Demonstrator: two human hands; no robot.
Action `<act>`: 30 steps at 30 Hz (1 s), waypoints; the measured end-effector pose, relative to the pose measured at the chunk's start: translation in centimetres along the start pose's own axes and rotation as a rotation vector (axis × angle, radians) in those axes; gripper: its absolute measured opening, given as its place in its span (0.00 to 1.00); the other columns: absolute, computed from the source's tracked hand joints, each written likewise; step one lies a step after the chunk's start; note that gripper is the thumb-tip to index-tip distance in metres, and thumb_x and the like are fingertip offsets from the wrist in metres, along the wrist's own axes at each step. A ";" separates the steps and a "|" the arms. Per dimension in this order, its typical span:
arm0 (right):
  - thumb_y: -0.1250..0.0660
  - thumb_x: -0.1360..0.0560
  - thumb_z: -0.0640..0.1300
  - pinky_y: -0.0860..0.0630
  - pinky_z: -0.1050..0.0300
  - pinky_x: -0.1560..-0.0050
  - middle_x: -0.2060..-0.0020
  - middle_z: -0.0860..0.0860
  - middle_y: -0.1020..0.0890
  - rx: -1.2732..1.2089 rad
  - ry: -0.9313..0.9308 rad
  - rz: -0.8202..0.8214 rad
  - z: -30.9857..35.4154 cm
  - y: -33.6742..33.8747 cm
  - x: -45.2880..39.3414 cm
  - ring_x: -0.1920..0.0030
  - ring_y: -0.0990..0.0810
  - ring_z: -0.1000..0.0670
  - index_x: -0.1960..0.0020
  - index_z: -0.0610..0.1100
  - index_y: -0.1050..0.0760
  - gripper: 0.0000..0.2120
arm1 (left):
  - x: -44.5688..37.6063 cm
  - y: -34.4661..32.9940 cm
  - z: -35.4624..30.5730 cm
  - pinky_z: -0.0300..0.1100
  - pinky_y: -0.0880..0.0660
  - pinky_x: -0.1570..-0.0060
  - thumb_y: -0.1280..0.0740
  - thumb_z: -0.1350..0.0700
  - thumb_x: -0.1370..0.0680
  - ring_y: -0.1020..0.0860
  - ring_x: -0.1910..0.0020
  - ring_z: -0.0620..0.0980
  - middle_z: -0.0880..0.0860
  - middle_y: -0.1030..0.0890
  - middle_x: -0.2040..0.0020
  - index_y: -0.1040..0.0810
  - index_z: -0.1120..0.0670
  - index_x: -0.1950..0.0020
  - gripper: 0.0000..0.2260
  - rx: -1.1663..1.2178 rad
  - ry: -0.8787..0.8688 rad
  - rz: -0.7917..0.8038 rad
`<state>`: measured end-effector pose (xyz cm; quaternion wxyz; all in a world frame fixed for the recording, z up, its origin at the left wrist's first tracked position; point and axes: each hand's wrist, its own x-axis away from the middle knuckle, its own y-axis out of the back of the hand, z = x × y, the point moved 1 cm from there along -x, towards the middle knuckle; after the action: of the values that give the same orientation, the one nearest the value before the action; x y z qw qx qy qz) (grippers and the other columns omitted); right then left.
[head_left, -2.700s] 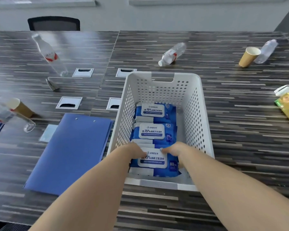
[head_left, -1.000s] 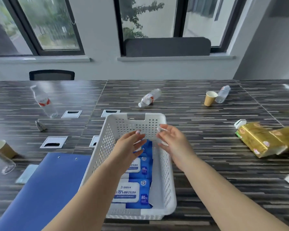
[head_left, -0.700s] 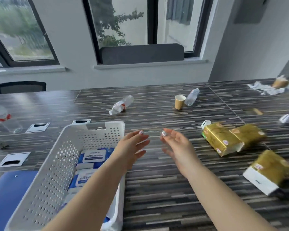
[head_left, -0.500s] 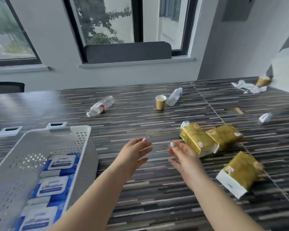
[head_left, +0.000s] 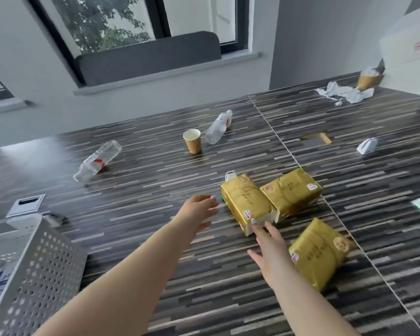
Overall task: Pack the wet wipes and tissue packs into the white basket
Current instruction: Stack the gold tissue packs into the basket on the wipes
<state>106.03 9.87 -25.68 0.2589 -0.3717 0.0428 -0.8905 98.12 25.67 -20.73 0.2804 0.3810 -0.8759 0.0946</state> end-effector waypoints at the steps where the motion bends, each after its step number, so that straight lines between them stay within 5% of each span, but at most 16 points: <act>1: 0.34 0.24 0.46 0.30 0.41 0.33 0.28 0.44 0.36 -0.007 -0.008 -0.012 0.1 0.1 -0.8 0.30 0.33 0.42 0.24 0.49 0.43 0.32 | -1.1 -0.6 -0.6 0.50 0.28 0.39 0.37 0.54 0.19 0.22 0.44 0.49 0.49 0.20 0.50 0.26 0.53 0.43 0.07 -0.042 -0.013 -0.007; 9: 0.31 0.28 0.55 0.37 0.40 0.29 0.26 0.45 0.37 -0.002 -0.051 -0.158 -0.3 0.3 -6.9 0.28 0.36 0.42 0.23 0.50 0.47 0.40 | -8.4 -2.4 -2.5 0.48 0.26 0.45 0.37 0.52 0.20 0.22 0.41 0.56 0.52 0.21 0.38 0.26 0.54 0.33 0.16 -0.396 -0.153 -0.120; 15: 0.31 0.28 0.55 0.33 0.45 0.32 0.34 0.48 0.27 -0.012 -0.047 -0.214 -1.0 0.3 -10.8 0.35 0.28 0.45 0.35 0.46 0.33 0.26 | -14.2 -4.0 -1.6 0.49 0.27 0.37 0.38 0.52 0.20 0.25 0.40 0.50 0.53 0.24 0.33 0.31 0.54 0.28 0.20 -0.536 -0.107 -0.065; 20: 0.31 0.27 0.52 0.27 0.53 0.42 0.36 0.48 0.27 -0.036 -0.040 -0.250 -1.6 -0.1 -11.7 0.40 0.26 0.47 0.28 0.48 0.38 0.30 | -15.8 -4.9 -0.4 0.40 0.30 0.55 0.39 0.50 0.19 0.26 0.52 0.49 0.53 0.22 0.39 0.29 0.51 0.30 0.18 -0.721 -0.118 -0.002; 22: 0.32 0.27 0.51 0.26 0.57 0.47 0.35 0.49 0.27 -0.048 -0.023 -0.240 -1.6 -0.3 -11.5 0.40 0.25 0.47 0.27 0.49 0.39 0.32 | -15.3 -4.3 0.0 0.39 0.30 0.55 0.38 0.49 0.20 0.26 0.55 0.48 0.50 0.23 0.45 0.28 0.52 0.32 0.17 -0.722 -0.127 -0.049; 26: 0.32 0.27 0.52 0.28 0.45 0.36 0.37 0.49 0.25 -0.021 -0.029 -0.216 -1.9 -1.0 -10.3 0.39 0.24 0.46 0.29 0.49 0.37 0.29 | -12.0 -2.5 1.5 0.35 0.30 0.65 0.35 0.50 0.22 0.24 0.60 0.44 0.49 0.22 0.46 0.26 0.51 0.37 0.14 -0.583 -0.179 -0.219; 30: 0.32 0.27 0.53 0.25 0.55 0.48 0.40 0.51 0.24 0.038 0.091 -0.212 -1.6 -2.2 -7.6 0.44 0.22 0.49 0.29 0.52 0.37 0.29 | -7.2 -0.6 3.4 0.31 0.31 0.61 0.33 0.51 0.23 0.24 0.54 0.42 0.47 0.22 0.50 0.26 0.52 0.41 0.11 -0.351 -0.224 -0.357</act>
<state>108.44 15.36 -31.12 0.1680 -0.3281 -0.0017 -0.9296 101.12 28.38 -27.65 0.2558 0.4832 -0.8233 -0.1523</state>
